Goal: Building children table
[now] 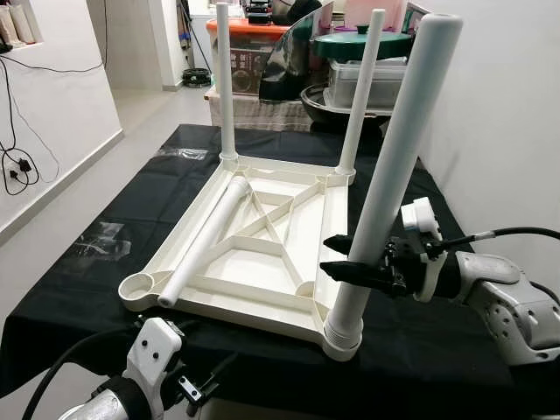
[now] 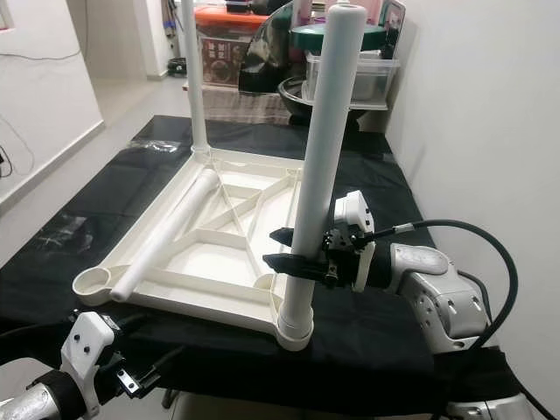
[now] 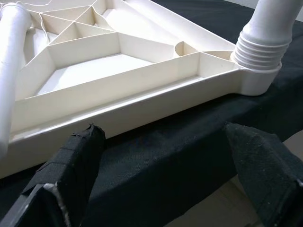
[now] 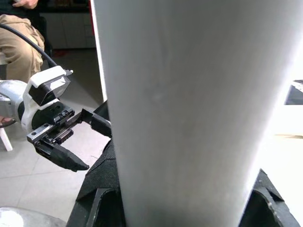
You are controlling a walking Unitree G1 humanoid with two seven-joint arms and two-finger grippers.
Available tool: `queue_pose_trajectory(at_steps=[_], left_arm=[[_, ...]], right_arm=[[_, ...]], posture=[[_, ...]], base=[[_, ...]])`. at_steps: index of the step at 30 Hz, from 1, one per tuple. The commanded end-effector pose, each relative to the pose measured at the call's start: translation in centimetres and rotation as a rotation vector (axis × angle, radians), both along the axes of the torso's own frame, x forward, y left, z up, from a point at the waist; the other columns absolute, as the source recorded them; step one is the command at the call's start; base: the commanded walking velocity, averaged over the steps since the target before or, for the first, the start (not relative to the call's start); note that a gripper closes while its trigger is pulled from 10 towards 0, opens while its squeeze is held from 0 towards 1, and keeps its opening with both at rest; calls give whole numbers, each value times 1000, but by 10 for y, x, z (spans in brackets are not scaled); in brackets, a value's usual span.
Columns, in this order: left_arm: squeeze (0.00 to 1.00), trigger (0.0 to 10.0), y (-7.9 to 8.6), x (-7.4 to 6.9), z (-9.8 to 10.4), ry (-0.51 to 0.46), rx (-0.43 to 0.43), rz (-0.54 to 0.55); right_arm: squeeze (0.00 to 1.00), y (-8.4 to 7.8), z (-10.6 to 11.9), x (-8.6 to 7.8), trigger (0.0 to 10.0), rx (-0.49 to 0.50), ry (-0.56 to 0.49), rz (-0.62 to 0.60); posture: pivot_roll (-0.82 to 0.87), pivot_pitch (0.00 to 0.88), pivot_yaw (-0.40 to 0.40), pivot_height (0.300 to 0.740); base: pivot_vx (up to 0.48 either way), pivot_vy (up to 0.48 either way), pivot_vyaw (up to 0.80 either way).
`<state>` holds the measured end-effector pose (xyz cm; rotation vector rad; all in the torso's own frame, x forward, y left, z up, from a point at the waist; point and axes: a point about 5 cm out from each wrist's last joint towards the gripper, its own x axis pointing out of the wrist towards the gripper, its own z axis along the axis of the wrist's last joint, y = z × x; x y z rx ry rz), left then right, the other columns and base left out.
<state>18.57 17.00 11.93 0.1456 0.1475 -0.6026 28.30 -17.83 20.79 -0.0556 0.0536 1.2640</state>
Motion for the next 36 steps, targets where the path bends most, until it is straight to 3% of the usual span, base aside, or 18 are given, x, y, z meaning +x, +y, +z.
queue_pose_trajectory(at_steps=[1, 6, 10, 12, 17, 31, 36], left_arm=[[0, 10000, 4, 1, -4, 21, 12, 17], [0, 10000, 8, 0, -4, 15, 19, 46], [0, 10000, 9, 2, -4, 7, 21, 61], [0, 10000, 9, 3, -4, 5, 20, 62], [0, 10000, 7, 6, -3, -5, 18, 61], [0, 10000, 1, 13, -3, -25, 4, 75], [0, 10000, 0, 15, -2, -33, -2, 81]], right_arm=[[0, 6, -34, -5, 10000, -42, 153, -6], [0, 19, -45, 1, 10000, -48, 122, -139], [0, 21, -60, 20, 10000, -122, 105, -450], [0, 22, -63, 22, 10000, -134, 99, -489], [0, 19, -76, 30, 10000, -78, 142, -778], [0, 20, -92, 31, 10000, -21, 196, -1009], [0, 32, -92, 28, 10000, -20, 175, -921]], posture=[[9, 0, -54, 740], [10, 0, -55, 740], [9, 0, -55, 740], [9, 0, -55, 740], [5, 0, -46, 740], [2, 0, -47, 740], [8, 0, -50, 740]], base=[[0, 0, 0], [0, 0, 0], [0, 0, 0], [0, 0, 0], [0, 0, 0], [0, 0, 0], [0, 0, 0]])
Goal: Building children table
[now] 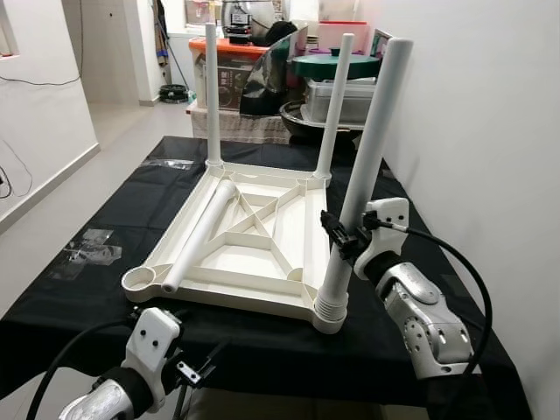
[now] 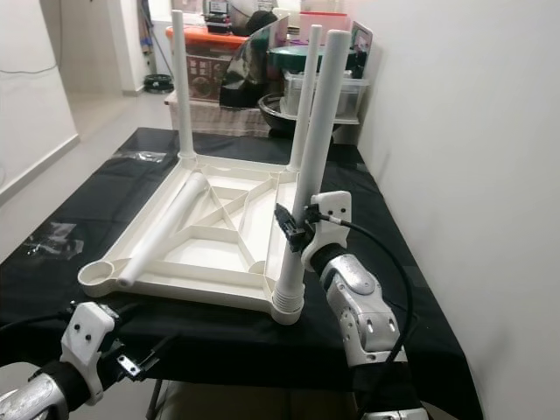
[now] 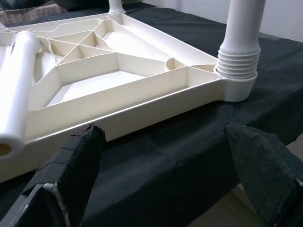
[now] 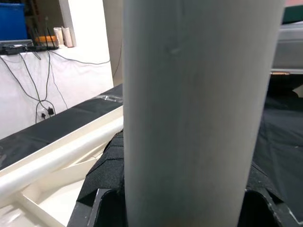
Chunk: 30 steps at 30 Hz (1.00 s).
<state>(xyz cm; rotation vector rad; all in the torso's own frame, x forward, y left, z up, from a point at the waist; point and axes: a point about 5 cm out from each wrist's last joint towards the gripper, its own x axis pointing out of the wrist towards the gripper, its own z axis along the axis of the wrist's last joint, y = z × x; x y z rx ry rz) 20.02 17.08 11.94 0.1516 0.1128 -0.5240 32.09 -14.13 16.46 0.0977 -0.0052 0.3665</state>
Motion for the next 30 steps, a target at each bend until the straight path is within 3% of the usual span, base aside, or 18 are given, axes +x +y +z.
queue_pose_trajectory(at_steps=[1, 2, 4, 8, 15, 22, 25, 30], left_arm=[[0, 10000, -1, 1, -2, 6, -3, 6], [0, 10000, -1, 1, -2, 6, -3, 6], [0, 10000, -1, 2, -2, 3, -4, 8], [0, 10000, -1, 2, -2, 1, -4, 9], [0, 10000, -2, 3, -1, -7, -4, 12], [0, 10000, -4, 3, -1, -8, -6, 10], [0, 10000, -4, 4, -1, -9, -5, 8], [0, 10000, -4, 4, 0, -10, -5, 8]], right_arm=[[0, 1, -47, -12, 10000, -68, 193, 49], [0, 1, -47, -12, 10000, -68, 193, 49], [0, 11, -41, -17, 10000, -35, 161, 174], [0, 14, -39, -18, 10000, -24, 151, 210], [0, 31, -21, -19, 10000, -35, 56, 353], [0, 38, -16, -20, 10000, -8, 39, 418], [0, 45, -14, -29, 10000, 37, 48, 526], [0, 47, -14, -33, 10000, 54, 53, 572]], posture=[[8, 0, -51, 740], [8, 0, -51, 740], [8, 0, -51, 740], [9, 0, -52, 740], [19, 0, -59, 740], [19, 0, -59, 740], [26, 0, -63, 740], [26, 0, -63, 740]], base=[[0, 0, 0], [0, 0, 0], [0, 0, 0], [0, 0, 0], [0, 0, 773], [0, 0, 800], [0, 0, 800], [0, 0, 800]])
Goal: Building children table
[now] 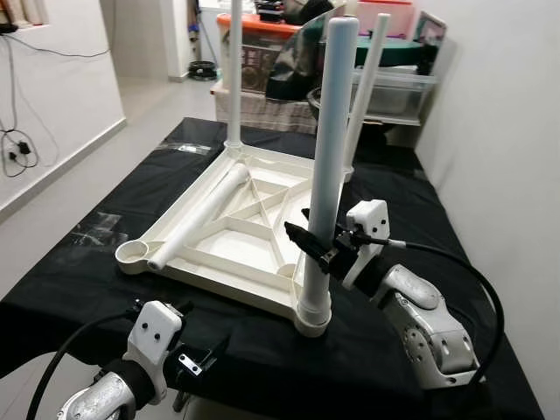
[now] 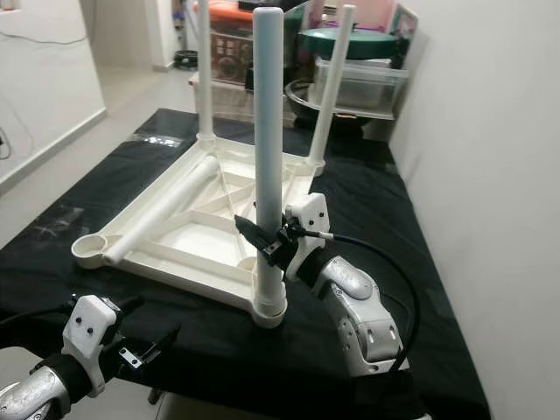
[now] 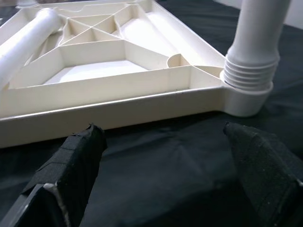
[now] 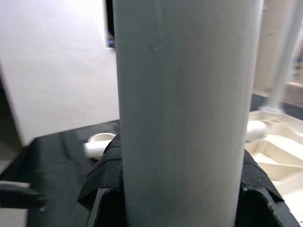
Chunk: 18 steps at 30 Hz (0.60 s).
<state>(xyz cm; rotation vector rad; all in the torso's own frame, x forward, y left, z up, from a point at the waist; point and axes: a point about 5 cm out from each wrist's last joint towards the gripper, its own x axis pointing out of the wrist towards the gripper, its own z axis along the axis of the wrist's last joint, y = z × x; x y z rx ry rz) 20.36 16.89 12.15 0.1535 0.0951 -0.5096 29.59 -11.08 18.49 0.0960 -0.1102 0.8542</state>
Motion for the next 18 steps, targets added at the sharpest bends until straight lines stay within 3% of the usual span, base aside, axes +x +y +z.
queue_pose_trajectory(at_steps=[1, 8, 18], left_arm=[[0, 10000, -3, 1, -2, 8, -4, -6], [0, 10000, -5, 1, -1, 6, -8, -20], [0, 10000, -6, -3, -1, 18, -1, -31]], right_arm=[[0, 19, -33, -15, 10000, -6, 185, 163], [0, 27, -29, -25, 10000, 5, 182, 276], [0, 30, -27, -16, 10000, 10, 177, 256]], posture=[[26, 0, -63, 740], [24, 0, -61, 740], [38, 0, -67, 740]], base=[[0, 0, 800], [0, 0, 729], [0, 0, 564]])
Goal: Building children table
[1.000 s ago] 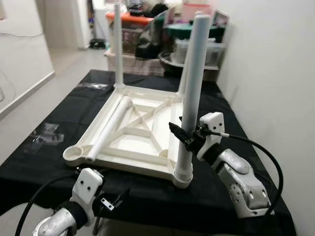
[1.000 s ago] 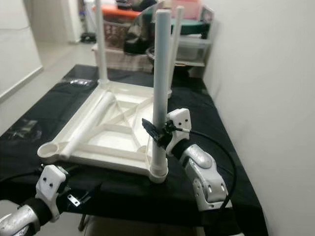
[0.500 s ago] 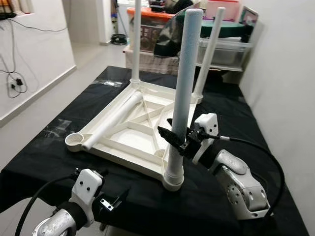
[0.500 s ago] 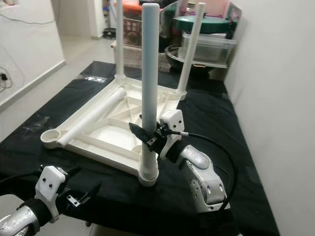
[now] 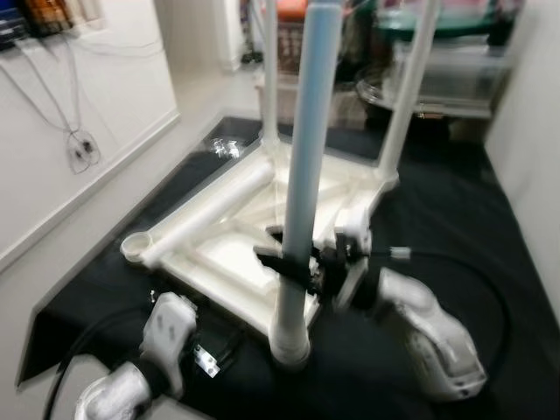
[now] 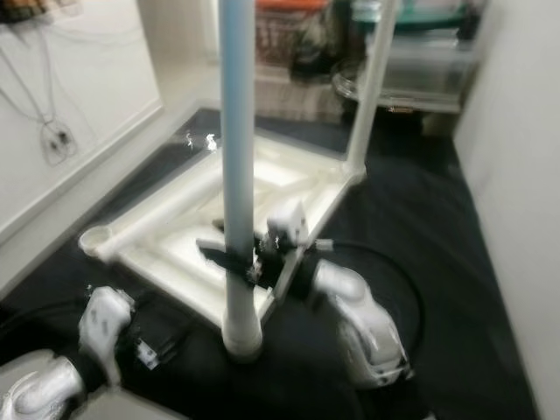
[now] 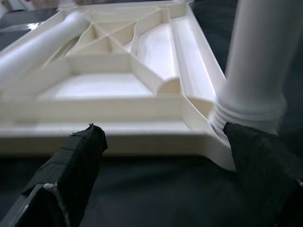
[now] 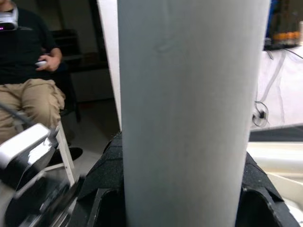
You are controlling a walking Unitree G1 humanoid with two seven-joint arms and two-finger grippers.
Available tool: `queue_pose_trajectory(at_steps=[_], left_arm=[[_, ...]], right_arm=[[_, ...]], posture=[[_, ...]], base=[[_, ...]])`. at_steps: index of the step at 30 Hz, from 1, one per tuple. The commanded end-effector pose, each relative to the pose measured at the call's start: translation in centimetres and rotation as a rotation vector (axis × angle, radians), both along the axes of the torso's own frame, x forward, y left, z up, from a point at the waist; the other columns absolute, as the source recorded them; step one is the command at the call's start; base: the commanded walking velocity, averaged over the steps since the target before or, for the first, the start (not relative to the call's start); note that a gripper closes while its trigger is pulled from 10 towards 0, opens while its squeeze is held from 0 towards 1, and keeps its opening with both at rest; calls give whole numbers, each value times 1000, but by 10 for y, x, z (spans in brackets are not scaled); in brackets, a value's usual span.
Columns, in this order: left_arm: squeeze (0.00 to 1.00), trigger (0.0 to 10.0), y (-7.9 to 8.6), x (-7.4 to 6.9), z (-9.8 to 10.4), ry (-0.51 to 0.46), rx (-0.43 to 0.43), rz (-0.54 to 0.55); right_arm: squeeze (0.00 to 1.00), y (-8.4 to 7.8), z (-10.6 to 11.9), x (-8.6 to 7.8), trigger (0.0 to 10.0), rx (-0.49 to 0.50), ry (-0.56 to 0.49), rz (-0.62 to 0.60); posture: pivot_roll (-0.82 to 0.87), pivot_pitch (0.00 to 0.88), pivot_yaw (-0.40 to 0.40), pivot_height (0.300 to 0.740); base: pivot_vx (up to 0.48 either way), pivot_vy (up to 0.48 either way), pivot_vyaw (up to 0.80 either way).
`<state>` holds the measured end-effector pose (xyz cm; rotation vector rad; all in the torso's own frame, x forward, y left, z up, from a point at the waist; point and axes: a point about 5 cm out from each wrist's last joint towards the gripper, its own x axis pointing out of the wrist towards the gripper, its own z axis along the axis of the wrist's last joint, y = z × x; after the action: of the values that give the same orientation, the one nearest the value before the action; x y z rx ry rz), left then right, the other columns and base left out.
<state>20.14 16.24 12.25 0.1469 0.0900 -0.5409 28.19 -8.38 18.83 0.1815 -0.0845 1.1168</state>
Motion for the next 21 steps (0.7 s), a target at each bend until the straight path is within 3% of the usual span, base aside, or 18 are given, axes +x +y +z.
queue_pose_trajectory(at_steps=[1, 13, 21], left_arm=[[0, 10000, 1, -1, -3, 21, 10, 1], [0, 10000, -2, -9, -7, 45, 7, 0], [0, 10000, -4, -7, -6, 33, -3, 7]], right_arm=[[0, 2, -30, 0, 10000, -59, 136, -17], [0, -4, -27, 18, 10000, -67, 129, -136], [0, -2, -24, 24, 10000, -58, 126, -157]], posture=[[38, 0, -67, 740], [45, 0, -69, 740], [42, 0, -71, 740]], base=[[0, 0, 0], [0, 0, 0], [-365, 0, 0]])
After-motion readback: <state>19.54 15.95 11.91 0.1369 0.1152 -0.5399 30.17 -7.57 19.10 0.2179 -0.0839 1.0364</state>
